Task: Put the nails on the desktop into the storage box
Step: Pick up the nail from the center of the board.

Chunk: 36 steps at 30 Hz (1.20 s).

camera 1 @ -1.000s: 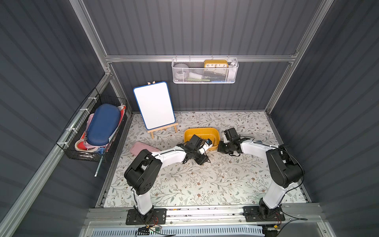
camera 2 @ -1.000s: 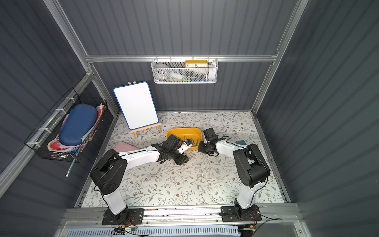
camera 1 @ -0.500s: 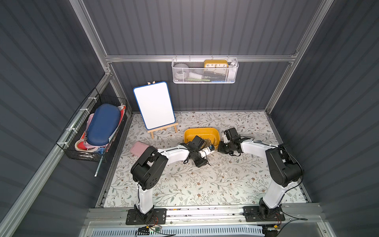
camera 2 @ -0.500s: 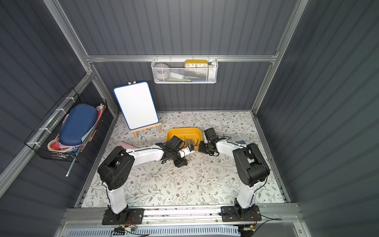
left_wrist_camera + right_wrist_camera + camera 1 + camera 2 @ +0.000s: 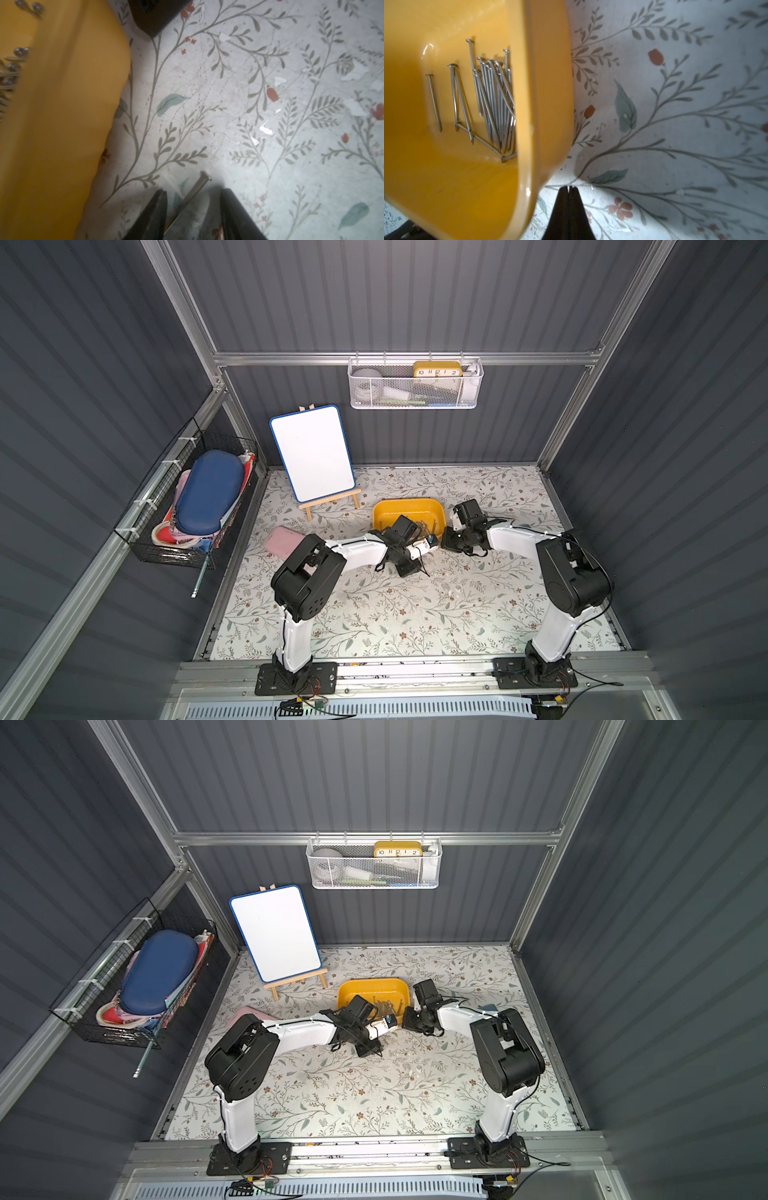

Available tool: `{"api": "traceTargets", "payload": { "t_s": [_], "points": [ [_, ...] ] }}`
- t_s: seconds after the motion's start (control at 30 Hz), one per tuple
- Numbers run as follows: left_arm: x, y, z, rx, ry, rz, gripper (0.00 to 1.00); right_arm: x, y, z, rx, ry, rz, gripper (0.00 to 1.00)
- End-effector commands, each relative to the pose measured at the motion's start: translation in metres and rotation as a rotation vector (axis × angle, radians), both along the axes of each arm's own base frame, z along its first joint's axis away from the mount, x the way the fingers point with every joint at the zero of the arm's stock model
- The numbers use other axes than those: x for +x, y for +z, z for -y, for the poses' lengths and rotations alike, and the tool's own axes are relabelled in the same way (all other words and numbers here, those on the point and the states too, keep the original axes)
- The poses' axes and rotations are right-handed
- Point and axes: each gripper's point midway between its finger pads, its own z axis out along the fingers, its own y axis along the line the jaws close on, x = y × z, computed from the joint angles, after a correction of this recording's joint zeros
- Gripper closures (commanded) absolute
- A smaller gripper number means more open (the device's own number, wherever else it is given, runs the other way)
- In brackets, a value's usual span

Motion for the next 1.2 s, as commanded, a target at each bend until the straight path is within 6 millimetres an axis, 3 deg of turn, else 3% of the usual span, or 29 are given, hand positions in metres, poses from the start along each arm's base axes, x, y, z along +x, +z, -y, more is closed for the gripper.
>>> {"api": "traceTargets", "payload": {
  "t_s": [0.0,0.17,0.27,0.4,0.67,0.8,1.0,1.17],
  "points": [
    [-0.022,-0.034,-0.012,0.095,-0.027,-0.09,0.72,0.003,-0.002,0.001,-0.002,0.009,-0.002,1.0],
    [-0.032,-0.046,-0.016,0.119,-0.015,-0.134,0.93,-0.001,-0.001,-0.006,0.034,0.034,-0.017,1.0],
    [-0.032,-0.049,-0.019,0.132,0.017,-0.142,0.99,-0.002,-0.001,-0.006,0.035,0.035,-0.02,1.0],
    [-0.028,-0.047,-0.017,0.137,0.1,-0.179,1.0,-0.002,0.003,-0.007,0.046,0.03,-0.017,1.0],
    [-0.013,-0.004,-0.003,0.074,0.33,-0.262,1.0,-0.004,0.017,-0.002,0.045,0.014,-0.003,1.0],
    [-0.017,0.038,0.016,-0.035,0.39,-0.332,1.0,-0.004,0.026,0.001,0.05,0.004,0.003,1.0],
    [-0.019,0.087,0.025,-0.134,0.482,-0.409,1.0,-0.005,0.032,0.008,0.052,-0.013,0.006,1.0],
    [0.018,0.127,0.03,-0.186,0.581,-0.366,1.0,-0.008,0.038,0.015,0.055,-0.027,0.015,1.0]
  ]
}}
